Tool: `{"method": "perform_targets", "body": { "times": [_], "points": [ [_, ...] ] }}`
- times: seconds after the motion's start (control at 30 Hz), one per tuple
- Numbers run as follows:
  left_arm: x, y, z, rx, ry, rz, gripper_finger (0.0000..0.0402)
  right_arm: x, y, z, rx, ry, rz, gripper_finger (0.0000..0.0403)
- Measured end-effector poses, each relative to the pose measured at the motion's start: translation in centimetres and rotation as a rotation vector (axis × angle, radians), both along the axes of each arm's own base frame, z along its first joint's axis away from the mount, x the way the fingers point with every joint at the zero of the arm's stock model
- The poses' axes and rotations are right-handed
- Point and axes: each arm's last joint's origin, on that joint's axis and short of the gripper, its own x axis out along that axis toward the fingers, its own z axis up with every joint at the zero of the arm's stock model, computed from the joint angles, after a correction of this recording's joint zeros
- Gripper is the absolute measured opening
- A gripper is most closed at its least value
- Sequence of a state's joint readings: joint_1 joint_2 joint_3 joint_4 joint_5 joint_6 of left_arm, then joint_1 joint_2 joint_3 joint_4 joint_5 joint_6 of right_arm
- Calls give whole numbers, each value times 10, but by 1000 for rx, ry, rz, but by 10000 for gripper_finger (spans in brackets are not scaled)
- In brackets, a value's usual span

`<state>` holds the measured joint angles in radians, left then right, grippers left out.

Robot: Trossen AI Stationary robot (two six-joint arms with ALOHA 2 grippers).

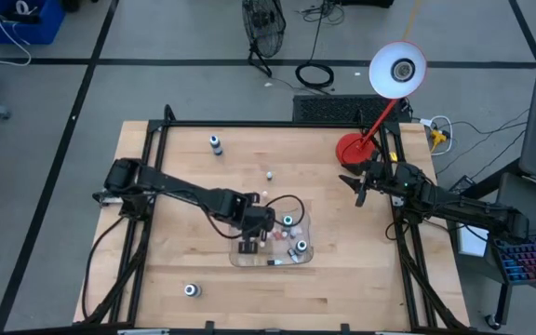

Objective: Pick & Place food coloring
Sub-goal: Put the small green food coloring bottle into the transparent bin

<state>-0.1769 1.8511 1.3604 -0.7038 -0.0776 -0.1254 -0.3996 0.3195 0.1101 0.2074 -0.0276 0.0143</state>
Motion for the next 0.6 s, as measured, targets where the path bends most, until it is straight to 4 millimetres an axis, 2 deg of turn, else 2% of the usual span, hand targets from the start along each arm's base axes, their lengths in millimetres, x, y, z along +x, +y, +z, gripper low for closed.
{"method": "perform_targets", "body": {
  "times": [0.2, 0.53, 0.6],
  "points": [
    [-5, 10, -14, -38, 32, 38, 51, 0, 0, 0, 0, 0, 0, 171],
    [-4, 12, -18, -85, 22, 43, 52, 0, 0, 0, 0, 0, 0, 171],
    [-4, 12, -18, -87, 22, 46, 69, 0, 0, 0, 0, -1, 0, 171]
  ]
}}
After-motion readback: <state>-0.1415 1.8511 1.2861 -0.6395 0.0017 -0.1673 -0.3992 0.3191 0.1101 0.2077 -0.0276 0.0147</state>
